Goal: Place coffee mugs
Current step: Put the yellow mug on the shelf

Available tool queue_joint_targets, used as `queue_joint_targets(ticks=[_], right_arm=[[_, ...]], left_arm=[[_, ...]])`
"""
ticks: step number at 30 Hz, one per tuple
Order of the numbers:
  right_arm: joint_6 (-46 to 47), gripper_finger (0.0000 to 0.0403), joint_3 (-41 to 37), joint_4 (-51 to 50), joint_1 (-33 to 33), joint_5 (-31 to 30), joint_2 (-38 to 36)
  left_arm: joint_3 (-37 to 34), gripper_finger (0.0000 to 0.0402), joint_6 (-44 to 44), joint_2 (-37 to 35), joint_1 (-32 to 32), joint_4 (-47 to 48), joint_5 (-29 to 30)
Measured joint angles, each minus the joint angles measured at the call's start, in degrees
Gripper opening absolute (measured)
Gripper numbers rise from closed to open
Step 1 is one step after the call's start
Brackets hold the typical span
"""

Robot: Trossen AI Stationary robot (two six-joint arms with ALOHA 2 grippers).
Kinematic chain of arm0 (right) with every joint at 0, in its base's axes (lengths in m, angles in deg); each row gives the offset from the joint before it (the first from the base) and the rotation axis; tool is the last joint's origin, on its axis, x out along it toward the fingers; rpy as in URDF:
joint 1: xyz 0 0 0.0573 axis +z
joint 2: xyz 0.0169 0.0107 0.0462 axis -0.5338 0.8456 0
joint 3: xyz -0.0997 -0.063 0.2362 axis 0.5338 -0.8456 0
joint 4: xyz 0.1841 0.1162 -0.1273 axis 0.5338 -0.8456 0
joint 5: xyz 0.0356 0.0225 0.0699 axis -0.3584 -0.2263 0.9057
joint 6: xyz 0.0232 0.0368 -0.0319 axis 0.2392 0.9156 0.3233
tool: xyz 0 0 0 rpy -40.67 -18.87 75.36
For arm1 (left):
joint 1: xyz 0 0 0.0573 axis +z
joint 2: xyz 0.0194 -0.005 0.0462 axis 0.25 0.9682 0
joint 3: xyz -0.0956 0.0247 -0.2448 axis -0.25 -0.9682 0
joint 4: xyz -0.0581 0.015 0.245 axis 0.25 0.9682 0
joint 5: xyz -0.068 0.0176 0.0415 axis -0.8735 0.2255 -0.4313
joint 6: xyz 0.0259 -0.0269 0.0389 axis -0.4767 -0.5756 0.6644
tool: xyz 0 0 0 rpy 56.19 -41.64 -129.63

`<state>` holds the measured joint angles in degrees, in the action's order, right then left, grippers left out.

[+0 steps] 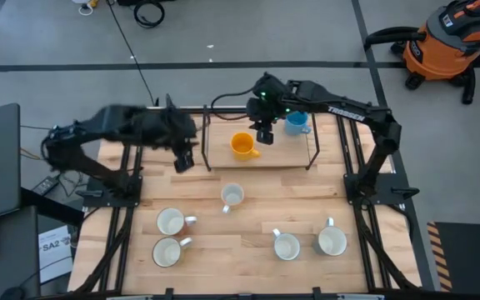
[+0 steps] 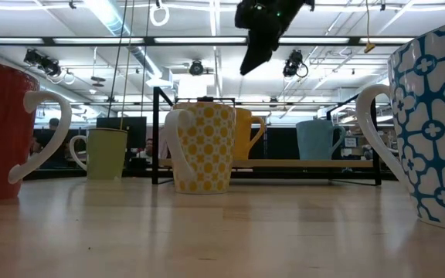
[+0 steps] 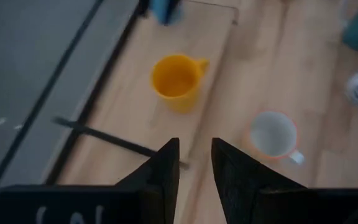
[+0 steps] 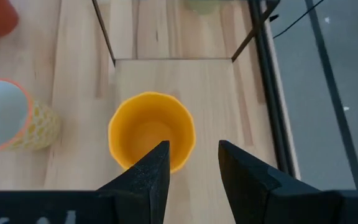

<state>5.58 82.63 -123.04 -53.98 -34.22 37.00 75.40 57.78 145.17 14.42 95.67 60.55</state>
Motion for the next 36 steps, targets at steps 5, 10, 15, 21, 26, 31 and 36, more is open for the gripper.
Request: queue_joint_targets(ticks=[5,10,15,21,26,31,36], right_arm=[[-3.4,0.0142,0.0,3.8,0.0,0.1,3.4],[-5.3,0.0142,0.0,7.9,0.0,0.2,7.3],[-5.8,0.0142,0.0,10.2,0.0,0.7,10.9],[-5.9,0.0142,0.0,10.6,-0.1,0.1,13.0],[-5.8,0.0142,0.0,9.9,-0.5,0.0,13.9],[-5.9,0.0140,0.0,9.5,-0.6,-0.4,14.8],[-5.9,0.0116,0.0,8.8,-0.6,-0.4,14.8]], left_arm=[[-25.4,0.0100,0.0,-12.9,-0.2,-17.9,-4.4],[-39.7,0.0100,-0.1,-21.6,-0.2,-27.4,-5.7],[-47.1,0.0100,-0.2,-26.5,-0.1,-33.0,-5.6],[-49.2,0.0100,-0.5,-28.1,-0.1,-33.4,-5.6],[-49.1,0.0100,-0.5,-28.1,-0.1,-34.4,-5.6],[-49.1,0.0100,-0.6,-28.1,-0.1,-34.7,-5.7],[-49.1,0.0100,-0.6,-28.1,-0.1,-35.0,-5.7]])
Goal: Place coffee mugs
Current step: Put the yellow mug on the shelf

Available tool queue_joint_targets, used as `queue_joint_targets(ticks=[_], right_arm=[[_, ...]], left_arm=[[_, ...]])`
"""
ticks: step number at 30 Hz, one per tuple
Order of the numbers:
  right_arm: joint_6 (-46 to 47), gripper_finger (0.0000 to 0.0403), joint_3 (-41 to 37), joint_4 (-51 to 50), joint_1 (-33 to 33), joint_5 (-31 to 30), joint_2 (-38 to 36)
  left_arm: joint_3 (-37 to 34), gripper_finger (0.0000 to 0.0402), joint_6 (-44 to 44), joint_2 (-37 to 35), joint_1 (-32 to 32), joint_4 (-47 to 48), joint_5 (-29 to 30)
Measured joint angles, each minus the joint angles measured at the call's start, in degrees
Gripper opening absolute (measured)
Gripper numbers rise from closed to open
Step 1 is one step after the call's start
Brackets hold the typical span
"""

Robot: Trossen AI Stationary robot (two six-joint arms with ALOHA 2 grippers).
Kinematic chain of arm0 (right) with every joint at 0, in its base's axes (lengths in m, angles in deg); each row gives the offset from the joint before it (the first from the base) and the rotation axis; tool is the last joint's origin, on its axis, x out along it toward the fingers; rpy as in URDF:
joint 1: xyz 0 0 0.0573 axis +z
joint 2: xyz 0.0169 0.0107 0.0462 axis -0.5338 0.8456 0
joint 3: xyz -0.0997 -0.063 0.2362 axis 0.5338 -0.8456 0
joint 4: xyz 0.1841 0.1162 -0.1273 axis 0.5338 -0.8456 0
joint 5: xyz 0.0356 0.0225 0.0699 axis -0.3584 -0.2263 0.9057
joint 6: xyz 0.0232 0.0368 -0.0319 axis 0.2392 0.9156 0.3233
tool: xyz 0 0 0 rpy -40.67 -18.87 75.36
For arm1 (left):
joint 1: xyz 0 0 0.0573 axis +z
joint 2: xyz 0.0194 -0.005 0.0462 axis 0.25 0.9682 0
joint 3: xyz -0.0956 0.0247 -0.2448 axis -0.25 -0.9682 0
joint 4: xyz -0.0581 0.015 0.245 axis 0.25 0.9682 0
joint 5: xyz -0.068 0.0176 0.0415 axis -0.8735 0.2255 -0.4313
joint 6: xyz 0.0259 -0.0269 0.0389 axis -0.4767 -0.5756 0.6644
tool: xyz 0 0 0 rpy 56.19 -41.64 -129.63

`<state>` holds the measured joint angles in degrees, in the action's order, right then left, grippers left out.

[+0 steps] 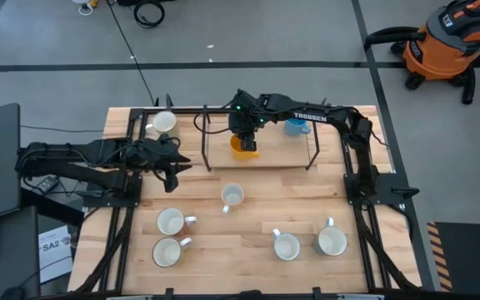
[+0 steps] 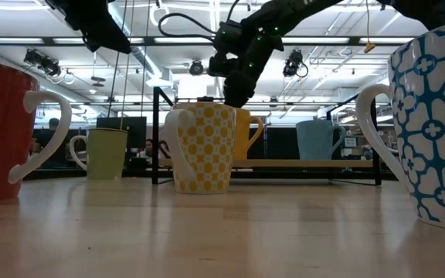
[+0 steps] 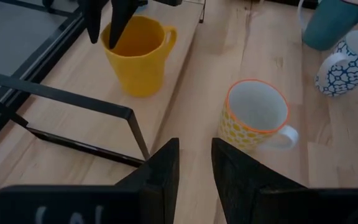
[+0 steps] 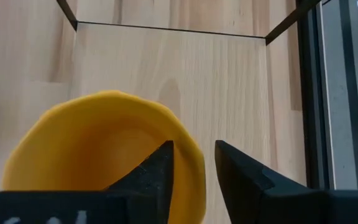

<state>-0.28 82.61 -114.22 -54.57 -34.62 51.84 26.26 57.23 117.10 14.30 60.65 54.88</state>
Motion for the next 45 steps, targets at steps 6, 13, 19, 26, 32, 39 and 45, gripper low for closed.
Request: queue_joint_targets(ticks=[6,13,19,26,32,39,45], right_arm=[[0.0,0.0056,0.0,-0.4,0.0,0.0,0.0],[0.5,0.0022,0.2,-1.3,0.0,1.5,-0.2],[0.0,0.0029,0.0,-4.4,-0.1,2.1,-1.5],[-3.5,0.0020,-0.1,-15.8,-2.1,3.4,-5.9],[-4.2,0.0024,-0.1,-23.1,-4.2,4.9,-8.5],[-7.2,0.0024,-0.1,-30.1,-6.3,6.2,-9.6],[-7.6,0.0022,-3.7,-31.5,-7.6,6.6,-10.9]], left_arm=[[0.0,0.0100,0.0,0.0,0.0,0.0,0.0],[0.0,0.0100,0.0,0.0,0.0,-0.5,0.0],[0.0,0.0100,0.0,0.0,0.0,-0.6,0.0],[0.0,0.0100,-0.8,0.0,0.0,-0.6,0.0],[0.0,0.0100,-1.1,0.0,0.0,-0.6,0.0],[0.0,0.0100,-1.1,0.0,0.0,-0.6,0.0],[0.0,0.0100,-1.1,0.0,0.0,-0.6,0.0]])
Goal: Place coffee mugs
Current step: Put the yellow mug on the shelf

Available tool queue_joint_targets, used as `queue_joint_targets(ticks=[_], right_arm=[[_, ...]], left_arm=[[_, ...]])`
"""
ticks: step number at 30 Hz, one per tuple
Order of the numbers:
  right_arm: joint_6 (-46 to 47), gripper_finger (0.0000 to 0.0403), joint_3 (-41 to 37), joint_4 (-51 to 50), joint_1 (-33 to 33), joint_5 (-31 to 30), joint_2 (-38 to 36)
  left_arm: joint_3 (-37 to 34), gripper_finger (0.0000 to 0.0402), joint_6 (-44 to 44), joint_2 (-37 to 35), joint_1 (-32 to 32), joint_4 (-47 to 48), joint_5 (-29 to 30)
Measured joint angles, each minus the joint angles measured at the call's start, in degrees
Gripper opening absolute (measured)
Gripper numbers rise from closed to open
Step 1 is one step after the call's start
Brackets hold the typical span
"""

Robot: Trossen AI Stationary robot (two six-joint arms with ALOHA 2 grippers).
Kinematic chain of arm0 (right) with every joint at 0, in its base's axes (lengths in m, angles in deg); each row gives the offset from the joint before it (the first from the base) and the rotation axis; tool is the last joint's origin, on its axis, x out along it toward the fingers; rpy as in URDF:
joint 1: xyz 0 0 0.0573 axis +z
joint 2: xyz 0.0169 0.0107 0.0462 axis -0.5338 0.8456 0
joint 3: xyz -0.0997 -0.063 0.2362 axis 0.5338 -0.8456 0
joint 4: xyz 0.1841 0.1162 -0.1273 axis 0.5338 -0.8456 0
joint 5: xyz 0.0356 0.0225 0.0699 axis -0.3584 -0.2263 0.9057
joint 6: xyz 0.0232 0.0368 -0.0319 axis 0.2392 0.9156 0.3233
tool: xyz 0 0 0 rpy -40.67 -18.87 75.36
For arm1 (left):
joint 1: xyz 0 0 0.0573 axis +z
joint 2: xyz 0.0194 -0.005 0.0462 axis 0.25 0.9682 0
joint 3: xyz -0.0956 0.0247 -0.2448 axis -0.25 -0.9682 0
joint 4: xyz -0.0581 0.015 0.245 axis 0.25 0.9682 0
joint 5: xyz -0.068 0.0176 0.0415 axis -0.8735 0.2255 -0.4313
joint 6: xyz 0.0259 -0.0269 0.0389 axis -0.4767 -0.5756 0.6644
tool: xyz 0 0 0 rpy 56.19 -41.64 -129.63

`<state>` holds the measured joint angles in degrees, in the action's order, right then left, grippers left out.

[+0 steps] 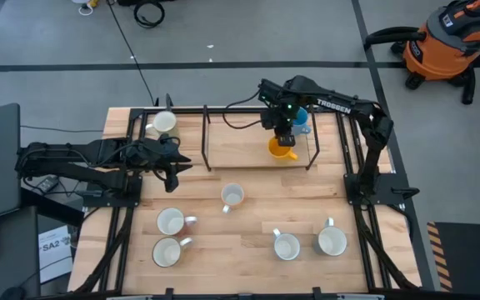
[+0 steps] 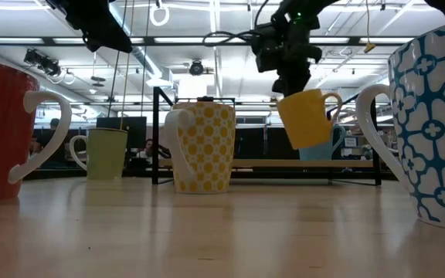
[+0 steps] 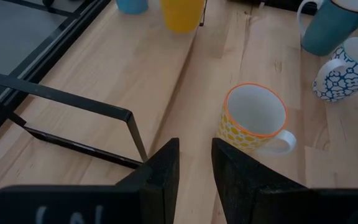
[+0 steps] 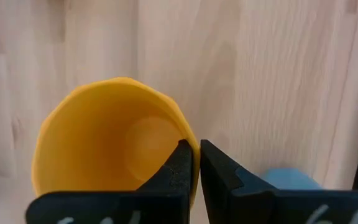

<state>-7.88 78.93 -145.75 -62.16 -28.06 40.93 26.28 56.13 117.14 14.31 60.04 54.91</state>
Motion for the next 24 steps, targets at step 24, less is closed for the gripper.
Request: queue_joint_targets(ticks=[24], right_arm=[[-2.6,0.0033,-21.0,12.9,-4.2,-6.5,-13.1]], left_arm=[[0.0,0.0100,0.0,0.0,0.0,0.0,0.0]])
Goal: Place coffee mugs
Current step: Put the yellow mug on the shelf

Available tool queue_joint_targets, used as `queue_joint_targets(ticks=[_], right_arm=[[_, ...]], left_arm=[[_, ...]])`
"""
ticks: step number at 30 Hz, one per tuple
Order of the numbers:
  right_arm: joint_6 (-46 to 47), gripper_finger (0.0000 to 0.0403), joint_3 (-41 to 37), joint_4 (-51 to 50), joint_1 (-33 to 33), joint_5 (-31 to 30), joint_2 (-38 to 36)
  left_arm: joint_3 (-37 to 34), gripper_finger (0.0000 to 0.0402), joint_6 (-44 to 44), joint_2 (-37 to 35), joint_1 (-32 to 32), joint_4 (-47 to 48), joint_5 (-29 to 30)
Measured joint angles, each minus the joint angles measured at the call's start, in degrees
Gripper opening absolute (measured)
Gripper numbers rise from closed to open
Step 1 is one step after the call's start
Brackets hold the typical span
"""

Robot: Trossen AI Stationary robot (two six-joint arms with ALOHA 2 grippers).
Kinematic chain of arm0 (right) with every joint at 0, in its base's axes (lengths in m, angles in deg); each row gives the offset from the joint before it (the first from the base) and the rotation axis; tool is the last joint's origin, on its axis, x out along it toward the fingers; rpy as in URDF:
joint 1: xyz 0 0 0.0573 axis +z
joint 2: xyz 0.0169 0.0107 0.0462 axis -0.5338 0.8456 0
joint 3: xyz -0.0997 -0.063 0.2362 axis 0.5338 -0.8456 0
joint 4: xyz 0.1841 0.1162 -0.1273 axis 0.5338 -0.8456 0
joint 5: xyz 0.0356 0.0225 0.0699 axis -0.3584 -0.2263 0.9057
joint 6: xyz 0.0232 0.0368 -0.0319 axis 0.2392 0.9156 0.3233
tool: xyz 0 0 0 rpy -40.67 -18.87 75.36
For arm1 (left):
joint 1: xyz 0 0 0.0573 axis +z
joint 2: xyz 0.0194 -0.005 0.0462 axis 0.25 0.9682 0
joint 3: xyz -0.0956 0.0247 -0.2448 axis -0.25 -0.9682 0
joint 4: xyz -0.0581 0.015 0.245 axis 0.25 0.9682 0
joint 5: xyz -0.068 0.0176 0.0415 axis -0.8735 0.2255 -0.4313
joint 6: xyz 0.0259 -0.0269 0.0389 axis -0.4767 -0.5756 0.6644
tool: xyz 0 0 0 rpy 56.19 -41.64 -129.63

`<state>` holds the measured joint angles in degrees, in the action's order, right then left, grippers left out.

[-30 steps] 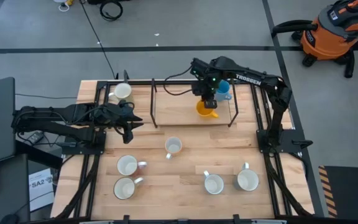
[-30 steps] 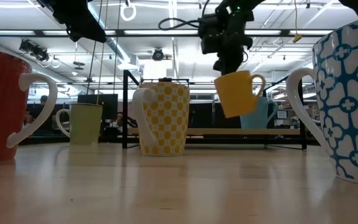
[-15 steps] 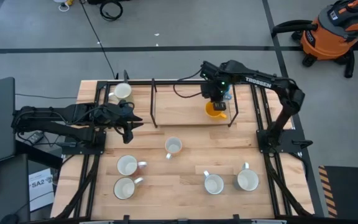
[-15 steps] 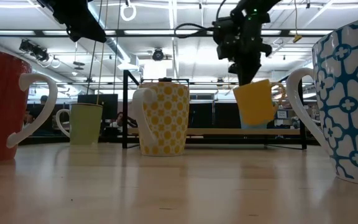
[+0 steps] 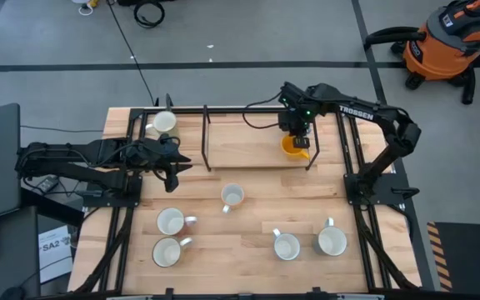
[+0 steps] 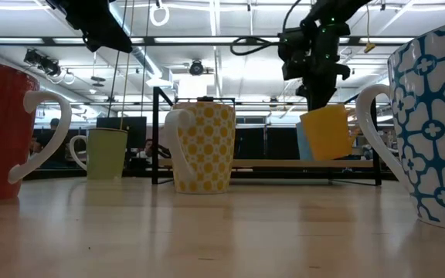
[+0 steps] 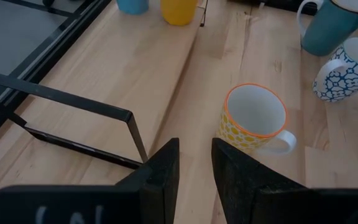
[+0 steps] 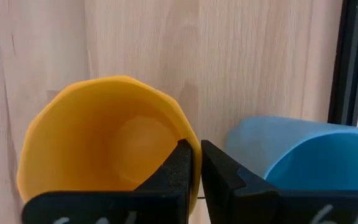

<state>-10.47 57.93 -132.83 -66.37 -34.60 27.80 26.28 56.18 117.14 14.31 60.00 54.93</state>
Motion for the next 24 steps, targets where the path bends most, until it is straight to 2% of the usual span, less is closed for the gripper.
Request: queue_joint_targets(ticks=[8,24], right_arm=[[-0.3,0.0053,-0.4,0.9,0.1,-0.3,0.3],[-0.4,0.0062,-0.4,1.4,0.2,-0.3,0.3]], left_arm=[[0.0,0.0100,0.1,0.0,0.0,0.0,0.0],[0.0,0.0100,0.2,0.0,0.0,0.0,0.0]])
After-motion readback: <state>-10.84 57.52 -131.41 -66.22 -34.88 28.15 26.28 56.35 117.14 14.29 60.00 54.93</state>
